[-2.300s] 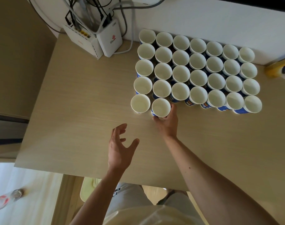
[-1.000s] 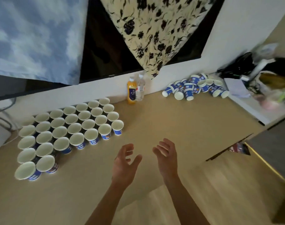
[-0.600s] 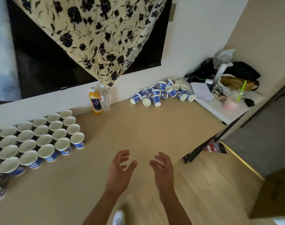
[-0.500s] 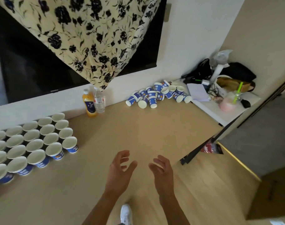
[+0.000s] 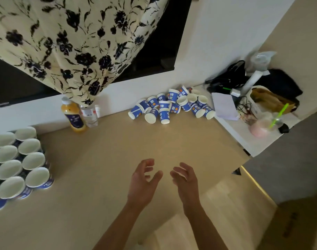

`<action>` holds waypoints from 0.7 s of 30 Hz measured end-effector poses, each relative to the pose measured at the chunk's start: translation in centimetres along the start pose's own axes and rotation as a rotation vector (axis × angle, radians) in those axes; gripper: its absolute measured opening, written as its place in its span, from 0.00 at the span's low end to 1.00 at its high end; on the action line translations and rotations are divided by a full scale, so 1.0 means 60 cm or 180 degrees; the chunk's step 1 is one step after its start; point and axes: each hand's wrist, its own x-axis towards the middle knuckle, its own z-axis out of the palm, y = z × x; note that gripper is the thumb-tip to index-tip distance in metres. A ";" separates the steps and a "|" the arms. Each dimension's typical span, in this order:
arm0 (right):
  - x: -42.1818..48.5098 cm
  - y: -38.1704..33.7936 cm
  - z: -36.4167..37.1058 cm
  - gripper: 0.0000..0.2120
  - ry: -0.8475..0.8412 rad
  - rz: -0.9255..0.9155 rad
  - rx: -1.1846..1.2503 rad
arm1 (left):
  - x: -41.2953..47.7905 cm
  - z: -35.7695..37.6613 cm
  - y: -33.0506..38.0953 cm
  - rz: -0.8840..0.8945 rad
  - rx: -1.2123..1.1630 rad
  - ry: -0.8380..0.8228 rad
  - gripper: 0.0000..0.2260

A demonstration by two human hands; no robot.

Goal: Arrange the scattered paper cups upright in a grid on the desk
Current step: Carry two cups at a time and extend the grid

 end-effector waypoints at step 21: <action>0.576 -0.094 0.133 0.29 -0.0328 -0.0212 -0.1290 | 0.183 0.117 0.038 -0.0823 0.0195 0.1124 0.13</action>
